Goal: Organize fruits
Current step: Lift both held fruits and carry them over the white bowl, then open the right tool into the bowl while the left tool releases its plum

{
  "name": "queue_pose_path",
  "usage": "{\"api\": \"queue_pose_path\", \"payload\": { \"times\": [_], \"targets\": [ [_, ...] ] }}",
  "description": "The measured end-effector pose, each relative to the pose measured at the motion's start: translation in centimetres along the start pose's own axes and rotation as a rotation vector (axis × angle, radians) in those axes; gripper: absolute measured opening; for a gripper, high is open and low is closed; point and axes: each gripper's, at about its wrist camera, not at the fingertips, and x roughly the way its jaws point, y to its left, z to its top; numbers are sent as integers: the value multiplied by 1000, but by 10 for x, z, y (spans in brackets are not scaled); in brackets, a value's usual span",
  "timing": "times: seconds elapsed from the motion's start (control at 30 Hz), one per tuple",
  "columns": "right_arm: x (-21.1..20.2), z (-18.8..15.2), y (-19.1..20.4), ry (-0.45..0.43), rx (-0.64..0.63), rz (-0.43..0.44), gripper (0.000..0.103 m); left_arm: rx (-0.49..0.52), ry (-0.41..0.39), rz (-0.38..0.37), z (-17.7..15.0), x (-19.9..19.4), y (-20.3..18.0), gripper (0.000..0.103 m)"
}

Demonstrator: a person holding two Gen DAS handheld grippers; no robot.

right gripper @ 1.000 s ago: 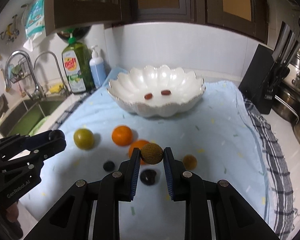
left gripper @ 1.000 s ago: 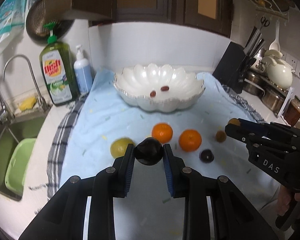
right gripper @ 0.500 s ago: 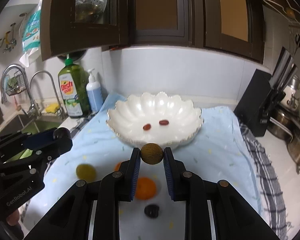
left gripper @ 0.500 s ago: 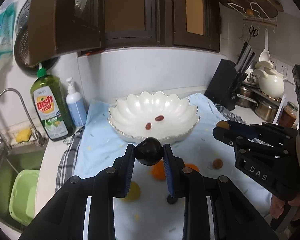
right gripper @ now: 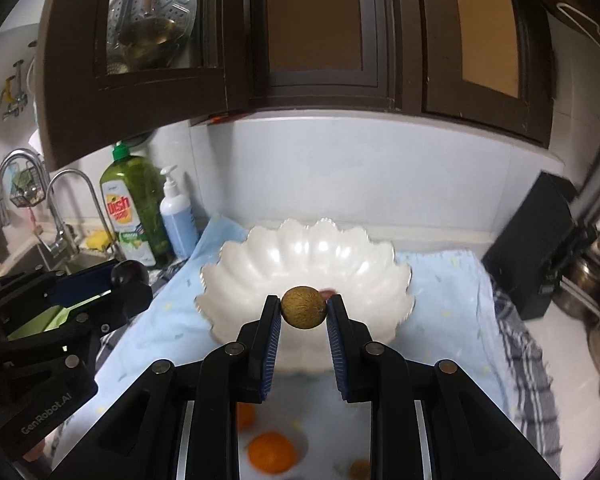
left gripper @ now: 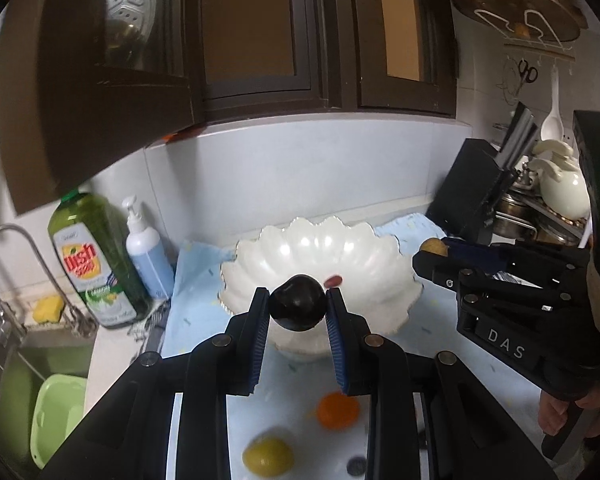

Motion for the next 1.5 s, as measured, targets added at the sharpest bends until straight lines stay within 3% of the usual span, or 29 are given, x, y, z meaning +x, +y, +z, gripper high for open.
{"api": "queue_pose_path", "payload": {
  "times": [0.23, 0.57, 1.23, 1.3, 1.37, 1.43, 1.5],
  "targets": [
    [26, 26, -17, -4, -27, 16, 25, 11, 20, 32, 25, 38, -5, 28],
    [85, 44, -35, 97, -42, 35, 25, 1, 117, 43, 47, 99, 1, 28],
    [190, 48, -62, 316, 37, 60, 25, -35, 352, 3, 50, 211, 16, 29],
    [195, 47, -62, 323, 39, 58, 26, -38, 363, 3, 49, 214, 18, 32],
    [197, 47, -63, 328, 36, 48, 37, -38, 363, 6, 49, 216, 18, 47],
    [197, 47, -64, 316, 32, 35, 44, -28, 354, 19, 50, 215, 18, 47],
    [196, 47, -65, 313, 27, 24, 44, -23, 351, 26, 49, 211, 19, 54]
  ]
}}
